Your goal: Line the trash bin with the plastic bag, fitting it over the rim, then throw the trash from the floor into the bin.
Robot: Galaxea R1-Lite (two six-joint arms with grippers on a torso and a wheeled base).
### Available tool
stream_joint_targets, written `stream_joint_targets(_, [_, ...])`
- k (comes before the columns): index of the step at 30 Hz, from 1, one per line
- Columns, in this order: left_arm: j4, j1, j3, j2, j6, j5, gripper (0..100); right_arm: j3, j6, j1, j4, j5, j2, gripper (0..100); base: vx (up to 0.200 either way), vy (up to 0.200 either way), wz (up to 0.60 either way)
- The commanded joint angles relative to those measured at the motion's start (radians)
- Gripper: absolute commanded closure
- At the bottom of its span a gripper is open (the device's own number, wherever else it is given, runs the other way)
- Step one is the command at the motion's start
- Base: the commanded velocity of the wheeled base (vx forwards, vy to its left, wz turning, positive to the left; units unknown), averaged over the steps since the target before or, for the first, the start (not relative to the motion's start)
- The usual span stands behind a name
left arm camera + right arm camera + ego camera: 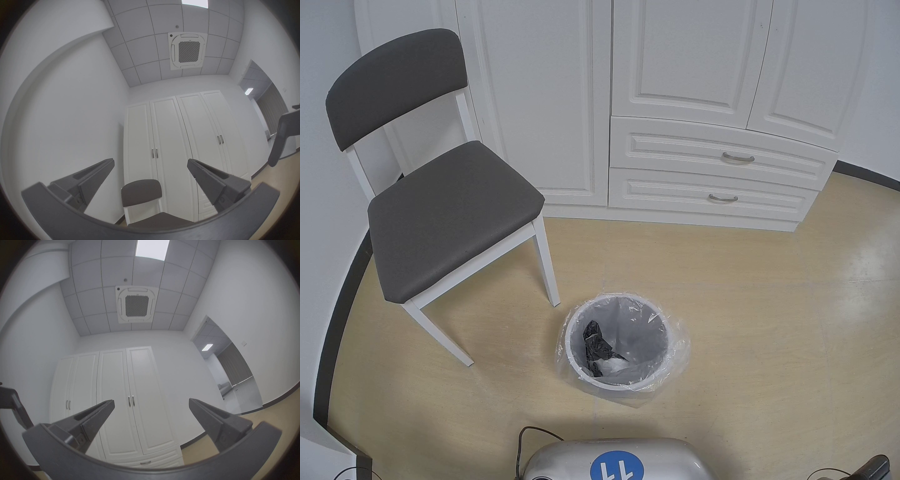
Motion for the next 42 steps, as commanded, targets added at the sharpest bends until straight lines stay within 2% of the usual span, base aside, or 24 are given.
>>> stream_joint_targets(1, [0.036, 0.016, 0.006, -0.085, 0.003, 0.009, 0, 0.010, -0.001, -0.016, 0.007, -0.028, -0.112, 0, 0.000, 0.000, 0.00])
stream_joint_targets(5, [0.138, 0.027, 0.032, -0.163, 0.005, 0.006, 0, 0.032, 0.005, -0.019, -0.003, -0.109, -0.115, 0, 0.000, 0.000, 0.00])
stream_joint_targets(11, [0.211, 0.033, 0.121, -0.266, 0.005, 0.004, 0, 0.170, 0.011, -0.019, -0.007, -0.114, -0.115, 0, 0.000, 0.000, 0.00])
stream_joint_targets(13, [0.210, 0.047, 0.201, -0.292, -0.015, 0.009, 0, 0.294, 0.025, -0.021, -0.038, -0.122, -0.115, 0, 0.000, 0.000, 0.00])
stream_joint_targets(15, [0.203, 0.058, 0.281, -0.324, -0.031, 0.004, 0, 0.422, 0.034, -0.021, -0.133, -0.125, -0.115, 0, 0.000, 0.000, 0.00])
stream_joint_targets(16, [0.203, 0.058, 0.281, -0.324, -0.031, 0.004, 0, 0.422, 0.034, -0.021, -0.133, -0.125, -0.115, 0, 0.000, 0.000, 0.00])
stream_joint_targets(18, [0.180, 0.062, 0.445, -0.330, -0.034, 0.004, 0, 0.627, 0.014, -0.021, -0.340, -0.116, -0.115, 0, 0.000, 0.000, 0.00])
stream_joint_targets(23, [0.058, 0.062, 0.718, -0.330, -0.045, 0.004, 0, 0.866, -0.004, -0.021, -0.490, -0.048, -0.115, 0, 0.000, 0.000, 0.00])
stream_joint_targets(27, [-0.040, 0.062, 0.926, -0.330, -0.043, 0.004, 0, 0.880, 0.013, -0.021, -0.408, -0.045, -0.115, 0, 0.000, 0.000, 0.00])
stream_joint_targets(29, [-0.008, 0.062, 0.962, -0.330, -0.048, 0.007, 0, 0.880, 0.014, -0.021, -0.372, -0.050, -0.115, 0, 0.000, 0.000, 0.00])
stream_joint_targets(31, [0.059, 0.062, 0.960, -0.330, -0.064, 0.006, 0, 0.880, 0.016, -0.021, -0.337, -0.051, -0.115, 0, 0.000, 0.000, 0.00])
stream_joint_targets(32, [0.139, 0.062, 0.960, -0.330, -0.083, 0.006, 0, 0.880, 0.017, -0.021, -0.285, -0.056, -0.115, 0, 0.000, 0.000, 0.00])
stream_joint_targets(35, [0.151, 0.062, 0.959, -0.330, -0.109, 0.006, 0, 0.880, 0.031, -0.021, -0.205, -0.068, -0.115, 0, 0.000, 0.000, 0.00])
stream_joint_targets(38, [0.165, 0.064, 0.954, -0.330, -0.104, 0.004, 0, 0.880, 0.077, -0.021, -0.064, -0.105, -0.115, 0, 0.000, 0.000, 0.00])
stream_joint_targets(40, [0.165, 0.064, 0.954, -0.330, -0.101, 0.004, 0, 0.880, 0.088, -0.023, -0.041, -0.108, -0.115, 0, 0.000, 0.000, 0.00])
stream_joint_targets(42, [0.167, 0.064, 0.960, -0.330, -0.160, -0.020, 0, 0.880, 0.109, -0.023, 0.007, -0.119, -0.115, 0, 0.000, 0.000, 0.00])
